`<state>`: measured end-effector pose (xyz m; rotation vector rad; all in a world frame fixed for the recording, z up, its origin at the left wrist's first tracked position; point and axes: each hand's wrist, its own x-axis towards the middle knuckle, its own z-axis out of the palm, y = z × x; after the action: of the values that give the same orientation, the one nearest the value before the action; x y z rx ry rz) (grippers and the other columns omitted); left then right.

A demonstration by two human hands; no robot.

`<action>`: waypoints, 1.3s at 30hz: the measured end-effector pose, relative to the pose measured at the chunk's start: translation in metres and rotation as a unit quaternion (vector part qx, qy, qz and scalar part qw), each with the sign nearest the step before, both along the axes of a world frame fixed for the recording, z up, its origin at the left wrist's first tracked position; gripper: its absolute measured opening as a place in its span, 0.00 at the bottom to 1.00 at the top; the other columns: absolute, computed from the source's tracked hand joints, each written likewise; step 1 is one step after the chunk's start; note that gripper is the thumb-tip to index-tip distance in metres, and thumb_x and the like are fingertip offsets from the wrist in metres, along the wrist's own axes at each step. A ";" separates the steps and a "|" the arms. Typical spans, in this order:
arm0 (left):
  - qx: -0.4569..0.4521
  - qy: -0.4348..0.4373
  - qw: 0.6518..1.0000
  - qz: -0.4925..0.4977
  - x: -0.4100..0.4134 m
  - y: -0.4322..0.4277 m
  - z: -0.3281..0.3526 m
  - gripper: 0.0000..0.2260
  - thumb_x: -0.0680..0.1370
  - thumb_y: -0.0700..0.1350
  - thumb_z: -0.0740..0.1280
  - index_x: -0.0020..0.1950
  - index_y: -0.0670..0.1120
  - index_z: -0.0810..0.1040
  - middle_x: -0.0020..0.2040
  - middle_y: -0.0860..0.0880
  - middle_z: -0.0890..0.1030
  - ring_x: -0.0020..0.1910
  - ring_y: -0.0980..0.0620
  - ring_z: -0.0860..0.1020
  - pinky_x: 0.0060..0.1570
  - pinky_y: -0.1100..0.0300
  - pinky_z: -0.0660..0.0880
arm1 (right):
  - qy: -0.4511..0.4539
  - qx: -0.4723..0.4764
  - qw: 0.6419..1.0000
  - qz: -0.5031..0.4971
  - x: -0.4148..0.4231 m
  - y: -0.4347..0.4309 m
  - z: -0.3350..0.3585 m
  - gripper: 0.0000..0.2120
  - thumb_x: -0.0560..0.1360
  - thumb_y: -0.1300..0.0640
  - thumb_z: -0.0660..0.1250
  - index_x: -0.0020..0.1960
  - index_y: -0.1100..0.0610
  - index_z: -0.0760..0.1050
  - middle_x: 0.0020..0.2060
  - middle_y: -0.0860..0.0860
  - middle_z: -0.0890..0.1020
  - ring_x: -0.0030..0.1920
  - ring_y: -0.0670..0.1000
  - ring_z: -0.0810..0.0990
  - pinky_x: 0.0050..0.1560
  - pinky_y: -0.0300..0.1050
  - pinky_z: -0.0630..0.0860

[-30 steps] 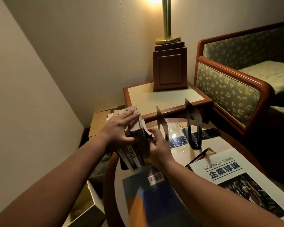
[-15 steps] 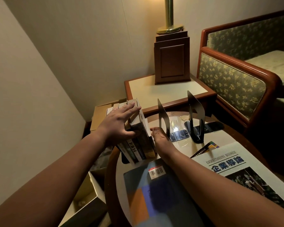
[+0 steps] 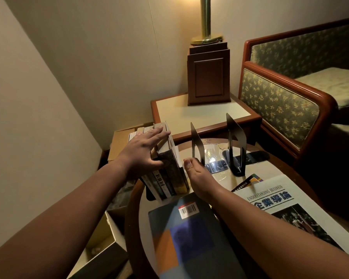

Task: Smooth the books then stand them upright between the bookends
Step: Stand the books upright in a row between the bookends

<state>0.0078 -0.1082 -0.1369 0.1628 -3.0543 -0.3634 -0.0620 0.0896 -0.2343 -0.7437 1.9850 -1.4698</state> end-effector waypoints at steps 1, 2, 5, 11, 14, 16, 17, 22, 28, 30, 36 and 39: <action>0.003 -0.001 1.000 0.001 0.000 0.000 0.000 0.39 0.70 0.61 0.65 0.79 0.61 0.54 0.81 0.56 0.52 0.79 0.48 0.53 0.75 0.43 0.53 | 0.016 -0.003 1.000 0.009 0.003 0.007 0.001 0.16 0.84 0.44 0.49 0.64 0.50 0.68 0.52 0.45 0.77 0.59 0.51 0.76 0.50 0.41 0.72; 0.005 -0.002 1.000 0.001 0.000 0.000 0.000 0.40 0.69 0.61 0.65 0.79 0.61 0.54 0.81 0.56 0.52 0.79 0.48 0.53 0.75 0.42 0.53 | 0.031 -0.005 0.999 0.012 0.006 0.014 0.003 0.16 0.84 0.44 0.50 0.62 0.50 0.69 0.51 0.45 0.77 0.56 0.50 0.77 0.49 0.41 0.73; 0.007 -0.005 1.000 0.000 0.001 0.001 0.001 0.40 0.69 0.61 0.65 0.79 0.61 0.54 0.81 0.55 0.52 0.79 0.48 0.53 0.75 0.43 0.52 | 0.089 0.013 0.996 0.018 0.014 0.044 0.014 0.12 0.83 0.45 0.53 0.60 0.48 0.71 0.50 0.43 0.77 0.54 0.44 0.77 0.51 0.42 0.75; 0.003 -0.012 1.000 0.002 0.000 0.002 0.002 0.38 0.72 0.59 0.69 0.78 0.62 0.54 0.81 0.55 0.52 0.79 0.46 0.53 0.75 0.42 0.52 | 0.269 0.158 0.950 -0.005 0.009 0.112 0.041 0.10 0.81 0.44 0.61 0.56 0.49 0.75 0.49 0.43 0.75 0.51 0.44 0.75 0.47 0.39 0.73; 0.006 -0.006 1.000 0.014 0.001 0.006 0.003 0.37 0.75 0.53 0.73 0.79 0.61 0.56 0.81 0.54 0.53 0.79 0.46 0.53 0.74 0.42 0.54 | 0.281 0.301 0.911 0.020 0.006 0.131 0.050 0.19 0.78 0.39 0.63 0.63 0.51 0.73 0.59 0.49 0.74 0.56 0.48 0.73 0.54 0.43 0.74; 0.006 -0.005 1.000 0.011 0.001 0.007 0.003 0.37 0.75 0.51 0.73 0.79 0.60 0.56 0.81 0.53 0.53 0.79 0.46 0.54 0.74 0.42 0.54 | 0.289 0.369 0.882 0.038 0.009 0.138 0.055 0.26 0.76 0.35 0.63 0.66 0.51 0.72 0.63 0.52 0.72 0.60 0.50 0.72 0.57 0.45 0.74; 0.008 -0.004 1.000 0.010 0.001 0.007 0.003 0.37 0.75 0.52 0.73 0.78 0.61 0.56 0.81 0.53 0.53 0.79 0.45 0.54 0.74 0.42 0.54 | 0.301 0.392 0.868 0.046 0.011 0.140 0.057 0.30 0.74 0.33 0.64 0.68 0.51 0.70 0.65 0.53 0.71 0.62 0.52 0.71 0.59 0.47 0.74; 0.019 0.003 1.000 0.013 0.001 0.004 0.000 0.37 0.75 0.51 0.73 0.77 0.62 0.56 0.81 0.54 0.54 0.79 0.45 0.54 0.73 0.41 0.56 | 0.362 0.475 0.799 0.073 0.023 0.134 0.051 0.44 0.67 0.26 0.66 0.75 0.49 0.60 0.72 0.57 0.64 0.70 0.60 0.64 0.64 0.60 0.70; 0.017 0.008 1.000 0.011 0.001 0.002 0.000 0.37 0.75 0.51 0.73 0.78 0.60 0.57 0.81 0.53 0.55 0.79 0.46 0.54 0.74 0.41 0.55 | 0.326 0.536 0.772 0.106 0.021 0.120 0.041 0.48 0.62 0.29 0.73 0.74 0.50 0.61 0.70 0.58 0.65 0.70 0.65 0.62 0.62 0.68 0.72; 0.010 0.011 1.000 0.008 0.001 0.002 0.000 0.37 0.75 0.51 0.74 0.79 0.60 0.57 0.81 0.52 0.55 0.79 0.46 0.54 0.74 0.41 0.54 | 0.323 0.531 0.775 0.114 0.019 0.117 0.047 0.45 0.63 0.33 0.76 0.72 0.53 0.64 0.67 0.57 0.70 0.67 0.63 0.66 0.62 0.61 0.73; 0.010 0.023 1.000 0.004 0.001 0.004 0.000 0.37 0.74 0.49 0.74 0.79 0.58 0.58 0.81 0.51 0.56 0.79 0.46 0.55 0.74 0.41 0.54 | 0.282 0.438 0.851 0.069 0.015 0.117 0.064 0.32 0.64 0.52 0.80 0.63 0.56 0.69 0.47 0.50 0.76 0.46 0.52 0.76 0.38 0.41 0.76; 0.014 0.023 1.000 0.004 0.001 0.003 -0.001 0.37 0.75 0.50 0.74 0.79 0.59 0.58 0.81 0.52 0.55 0.79 0.47 0.54 0.74 0.40 0.53 | 0.278 0.378 0.882 0.035 0.017 0.125 0.067 0.31 0.67 0.56 0.78 0.64 0.56 0.67 0.50 0.51 0.76 0.43 0.49 0.77 0.34 0.36 0.76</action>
<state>0.0090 -0.1047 -0.1378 0.1671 -3.0044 -0.4028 -0.0447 0.2141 -0.1673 -0.9067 2.6439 -0.3330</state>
